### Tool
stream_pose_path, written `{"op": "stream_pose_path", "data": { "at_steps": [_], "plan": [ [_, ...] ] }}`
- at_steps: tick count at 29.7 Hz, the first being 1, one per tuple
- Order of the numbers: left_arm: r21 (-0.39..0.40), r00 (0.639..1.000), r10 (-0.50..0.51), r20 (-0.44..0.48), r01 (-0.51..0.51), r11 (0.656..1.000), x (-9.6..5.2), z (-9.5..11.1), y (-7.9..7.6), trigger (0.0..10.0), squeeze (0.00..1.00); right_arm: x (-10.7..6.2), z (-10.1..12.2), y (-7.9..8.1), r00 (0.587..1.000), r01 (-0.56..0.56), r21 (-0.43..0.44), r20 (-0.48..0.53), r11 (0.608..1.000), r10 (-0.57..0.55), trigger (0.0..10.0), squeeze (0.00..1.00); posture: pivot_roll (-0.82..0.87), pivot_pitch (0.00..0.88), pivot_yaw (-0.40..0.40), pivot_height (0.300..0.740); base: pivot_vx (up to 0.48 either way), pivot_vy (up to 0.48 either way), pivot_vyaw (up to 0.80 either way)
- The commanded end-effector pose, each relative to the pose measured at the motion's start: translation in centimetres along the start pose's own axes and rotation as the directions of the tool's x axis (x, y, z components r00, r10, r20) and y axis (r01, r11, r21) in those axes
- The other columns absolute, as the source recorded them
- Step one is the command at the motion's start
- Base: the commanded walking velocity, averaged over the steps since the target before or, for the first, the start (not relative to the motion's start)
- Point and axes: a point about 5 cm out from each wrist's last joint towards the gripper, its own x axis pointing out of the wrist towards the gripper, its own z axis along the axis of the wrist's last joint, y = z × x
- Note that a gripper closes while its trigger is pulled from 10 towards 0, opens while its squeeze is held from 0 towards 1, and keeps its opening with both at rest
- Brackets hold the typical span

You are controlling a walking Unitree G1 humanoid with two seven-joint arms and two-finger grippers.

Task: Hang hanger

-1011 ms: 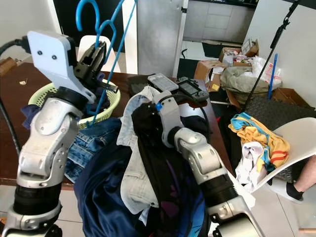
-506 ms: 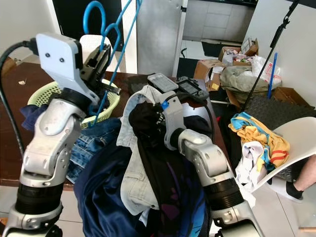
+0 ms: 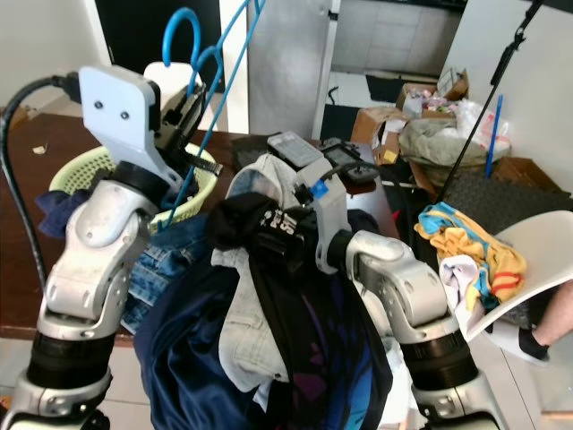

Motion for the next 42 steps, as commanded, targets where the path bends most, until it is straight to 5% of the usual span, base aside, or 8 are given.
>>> {"op": "stream_pose_path", "data": {
  "at_steps": [1,21,31,35,36,37,38,42],
  "plan": [
    [0.026,1.000,-0.007,-0.011,0.007,1.000,0.0,-0.3,0.0,10.0,0.00,-0.4,-0.2,0.3,0.999,-0.025,-0.024,-0.025,0.999,0.024,10.0,0.43,0.05,0.014,-0.058,0.740,0.000,0.000,0.00],
    [0.156,0.997,0.081,-0.010,-0.079,0.985,0.1,-0.1,3.1,10.0,0.00,-3.6,-0.3,0.2,0.993,-0.087,-0.105,-0.089,0.991,0.078,10.0,0.35,0.05,0.019,-0.052,0.740,0.000,0.000,0.00],
    [0.285,0.960,0.266,-0.085,-0.233,0.930,-0.4,-0.7,10.7,10.0,0.00,-3.3,0.2,-0.3,0.999,-0.038,-0.119,-0.037,0.992,0.034,10.0,0.35,0.05,0.016,-0.048,0.740,0.000,0.000,0.00],
    [0.195,0.980,0.175,-0.097,-0.154,0.969,-0.1,-0.5,10.4,10.0,0.00,-3.3,0.9,-0.9,1.000,0.009,-0.123,0.021,0.992,-0.007,10.0,0.35,0.06,0.012,-0.050,0.740,0.000,0.000,0.00],
    [-0.033,0.986,0.058,-0.157,-0.063,0.997,0.1,-0.7,10.2,10.0,0.00,-3.5,2.4,-1.6,0.992,0.057,-0.123,0.121,0.991,-0.042,10.0,0.34,0.06,0.012,-0.051,0.740,0.000,0.000,0.00],
    [-0.033,0.986,0.058,-0.157,-0.063,0.997,0.1,-0.7,10.2,10.0,0.00,-3.5,2.4,-1.6,0.992,0.057,-0.123,0.121,0.991,-0.042,10.0,0.34,0.06,0.012,-0.051,0.740,0.000,0.000,0.00],
    [-0.230,0.981,-0.084,-0.173,0.043,0.972,0.2,-0.4,10.1,10.0,0.00,-4.4,3.9,-2.0,0.976,0.076,-0.138,0.215,0.987,-0.045,10.0,0.04,0.06,0.010,-0.048,0.740,0.000,0.000,0.00],
    [-0.408,0.970,-0.210,-0.123,0.144,0.902,0.5,0.7,10.1,10.0,0.00,-5.7,5.5,-2.3,0.951,0.071,-0.148,0.308,0.987,-0.022,10.0,0.00,0.06,0.007,-0.046,0.740,0.000,0.000,0.00]
  ]
}}
